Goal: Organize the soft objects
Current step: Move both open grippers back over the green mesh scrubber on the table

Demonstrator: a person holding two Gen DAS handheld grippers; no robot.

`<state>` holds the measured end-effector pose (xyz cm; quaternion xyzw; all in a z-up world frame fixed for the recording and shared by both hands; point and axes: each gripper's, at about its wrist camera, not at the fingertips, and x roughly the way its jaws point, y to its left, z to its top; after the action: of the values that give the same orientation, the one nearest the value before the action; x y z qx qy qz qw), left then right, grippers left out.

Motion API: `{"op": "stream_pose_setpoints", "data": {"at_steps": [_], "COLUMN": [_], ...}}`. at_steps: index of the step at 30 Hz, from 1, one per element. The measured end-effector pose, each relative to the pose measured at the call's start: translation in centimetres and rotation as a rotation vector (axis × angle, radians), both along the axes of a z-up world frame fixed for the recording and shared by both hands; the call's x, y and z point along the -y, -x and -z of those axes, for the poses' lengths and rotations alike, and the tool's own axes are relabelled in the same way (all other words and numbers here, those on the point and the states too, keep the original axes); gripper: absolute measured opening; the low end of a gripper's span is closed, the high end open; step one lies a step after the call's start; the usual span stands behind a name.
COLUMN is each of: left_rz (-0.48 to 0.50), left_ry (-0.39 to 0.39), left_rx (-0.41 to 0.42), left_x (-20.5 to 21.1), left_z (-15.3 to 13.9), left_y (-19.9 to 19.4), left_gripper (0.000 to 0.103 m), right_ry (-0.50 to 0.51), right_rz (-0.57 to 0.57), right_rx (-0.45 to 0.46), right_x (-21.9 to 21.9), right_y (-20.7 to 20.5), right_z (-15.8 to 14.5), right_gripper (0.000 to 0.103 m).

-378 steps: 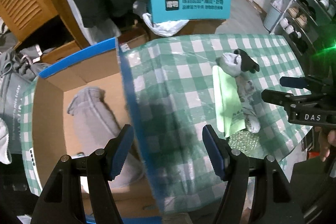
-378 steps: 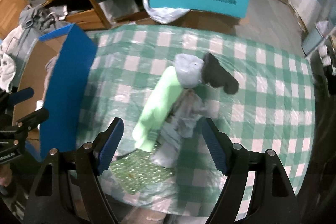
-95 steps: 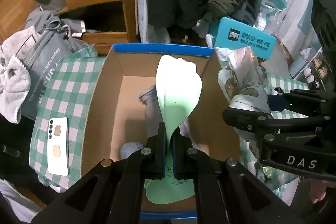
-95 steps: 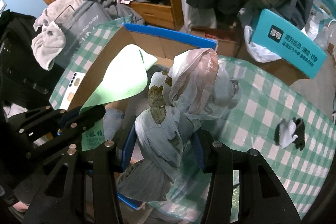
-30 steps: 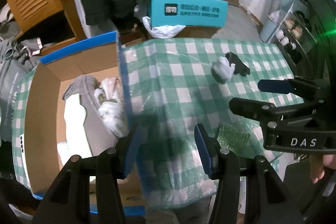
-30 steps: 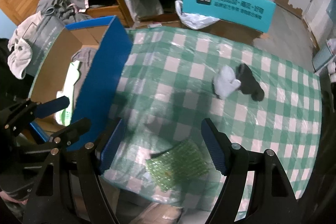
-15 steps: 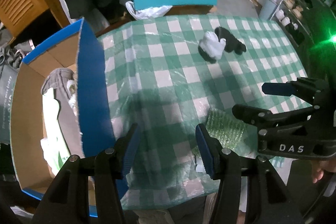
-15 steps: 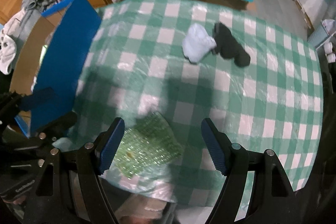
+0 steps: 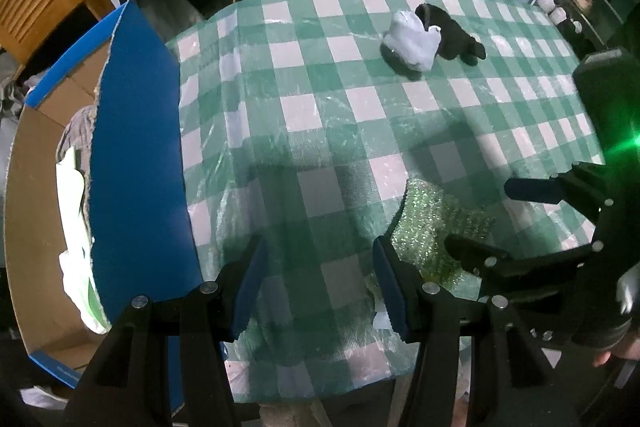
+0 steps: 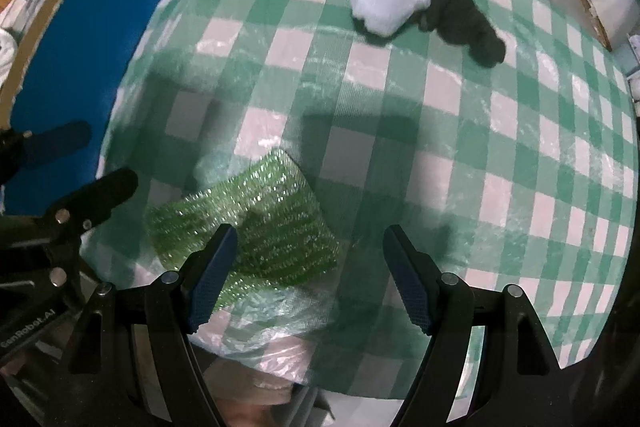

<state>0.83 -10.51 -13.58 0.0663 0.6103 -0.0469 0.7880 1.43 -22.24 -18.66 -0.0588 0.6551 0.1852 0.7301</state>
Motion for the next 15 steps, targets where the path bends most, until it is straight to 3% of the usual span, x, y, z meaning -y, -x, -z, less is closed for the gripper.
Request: {"op": "stream_pose_setpoints", "data": {"at_steps": [15], "left_rz": [-0.007], "left_ry": [-0.006], "left_rx": [-0.021], "left_x": [0.1], "left_z": [0.8], "left_y": [-0.8], "left_gripper": [0.055], "right_ry": [0.095], "right_rz": [0.032], "right_rx": [-0.006], "right_x": [2.2], "right_y": [-0.6], "right_z": [2.5], "right_gripper": [0.076]}}
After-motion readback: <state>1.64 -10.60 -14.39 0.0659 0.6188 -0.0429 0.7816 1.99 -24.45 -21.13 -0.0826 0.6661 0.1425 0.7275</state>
